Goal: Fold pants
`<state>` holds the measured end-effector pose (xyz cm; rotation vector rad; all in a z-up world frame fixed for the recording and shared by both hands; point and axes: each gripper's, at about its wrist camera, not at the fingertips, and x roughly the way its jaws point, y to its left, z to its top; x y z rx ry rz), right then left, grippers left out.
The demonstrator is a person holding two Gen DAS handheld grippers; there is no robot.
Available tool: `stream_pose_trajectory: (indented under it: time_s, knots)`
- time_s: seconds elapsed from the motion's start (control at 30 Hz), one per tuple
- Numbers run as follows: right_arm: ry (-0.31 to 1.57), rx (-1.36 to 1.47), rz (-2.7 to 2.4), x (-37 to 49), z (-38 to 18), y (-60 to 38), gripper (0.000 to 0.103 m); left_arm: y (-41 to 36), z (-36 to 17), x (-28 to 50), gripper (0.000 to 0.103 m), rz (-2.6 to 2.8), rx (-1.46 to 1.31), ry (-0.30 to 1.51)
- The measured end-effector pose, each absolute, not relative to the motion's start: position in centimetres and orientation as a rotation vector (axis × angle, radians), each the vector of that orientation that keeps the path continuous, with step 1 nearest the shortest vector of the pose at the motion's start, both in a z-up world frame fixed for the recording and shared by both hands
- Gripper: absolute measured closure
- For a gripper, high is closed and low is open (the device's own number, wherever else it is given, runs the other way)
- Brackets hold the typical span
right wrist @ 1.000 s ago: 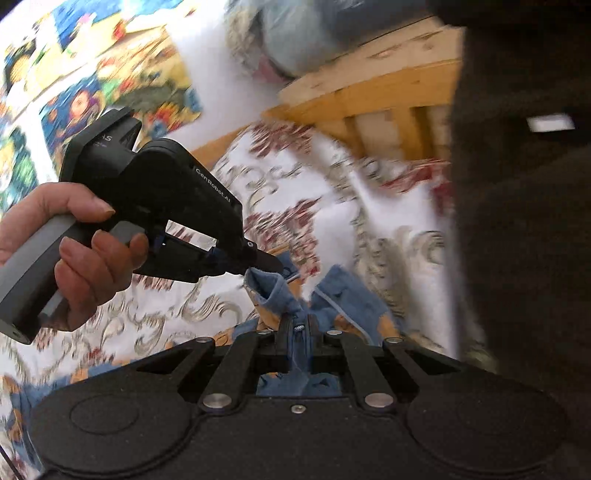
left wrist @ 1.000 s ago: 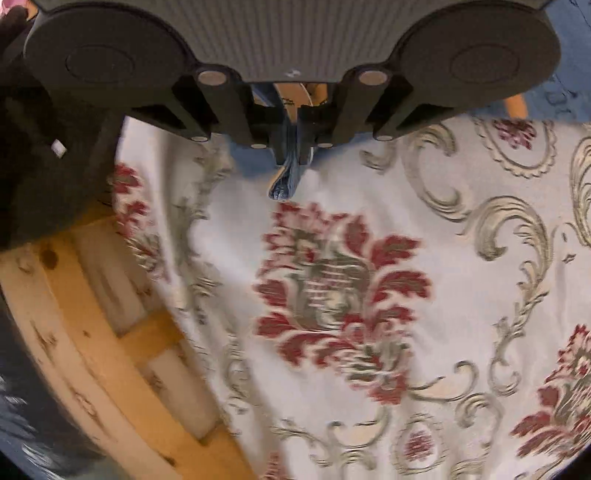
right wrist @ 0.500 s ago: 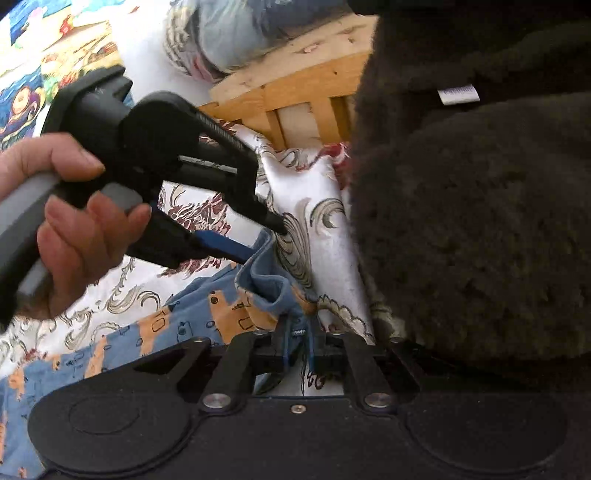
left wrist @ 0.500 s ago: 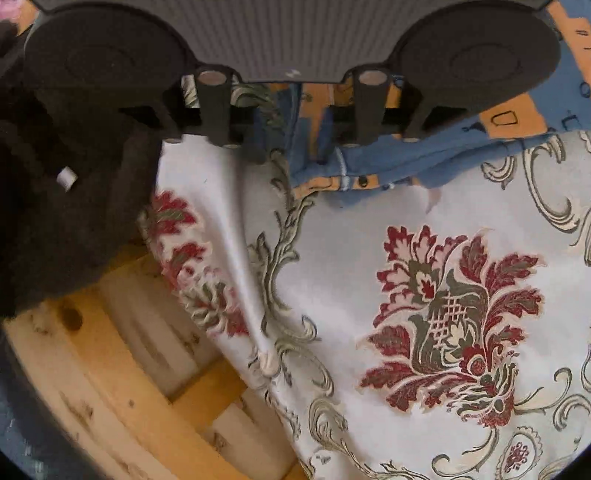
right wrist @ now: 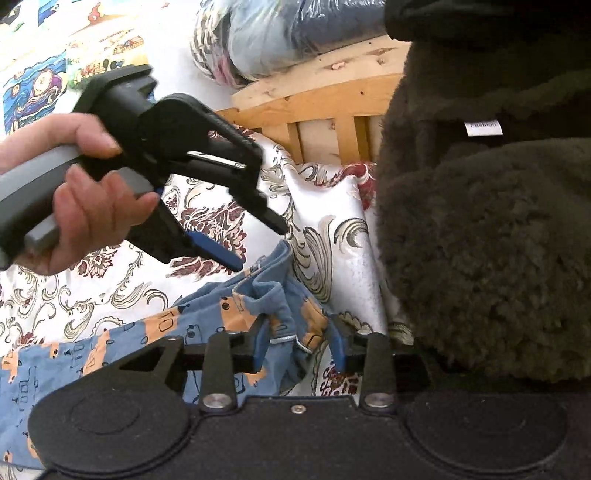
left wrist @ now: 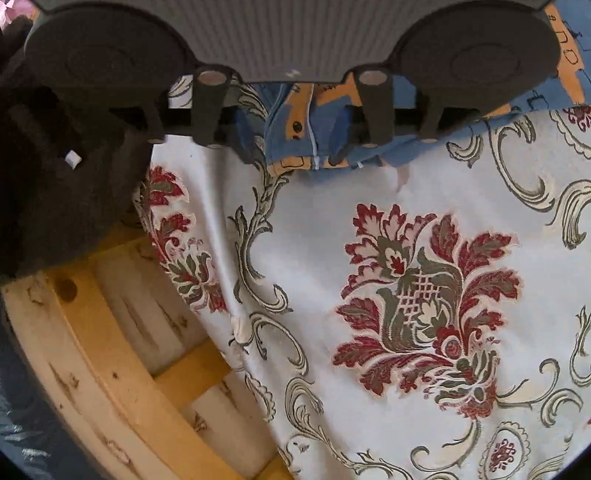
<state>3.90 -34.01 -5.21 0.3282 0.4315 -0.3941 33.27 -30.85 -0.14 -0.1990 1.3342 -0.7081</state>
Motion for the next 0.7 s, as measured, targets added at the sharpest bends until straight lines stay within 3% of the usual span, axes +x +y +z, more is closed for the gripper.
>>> stream_pose_trajectory:
  time_s: [0.2,0.23,0.27,0.3,0.33,0.43,0.7]
  knots:
    - [0.430,0.316,-0.359,3.9,-5.1,-33.6,0.066,-33.2,-0.7,33.4,0.043,-0.704,-0.139,1.400]
    - [0.432,0.311,-0.352,4.1,-5.2,-33.5,0.067,-33.9,-0.7,33.4,0.046,-0.686,-0.106,1.402]
    - [0.439,0.307,-0.350,4.2,-5.2,-33.4,0.068,-34.5,-0.8,33.3,0.063,-0.664,-0.065,1.396]
    - [0.445,0.305,-0.348,4.3,-5.3,-33.4,0.075,-35.1,-0.8,33.1,0.076,-0.639,-0.018,1.389]
    - [0.449,0.309,-0.341,4.4,-5.3,-33.5,0.090,-35.7,-1.0,33.0,0.082,-0.617,0.009,1.387]
    - [0.419,0.317,-0.323,4.1,-5.0,-33.5,0.096,-36.1,-0.9,32.7,0.094,-0.592,-0.022,1.372]
    - [0.382,0.423,-0.323,4.0,-4.5,-35.1,0.097,-32.3,2.0,31.7,0.099,-0.440,-0.161,1.274]
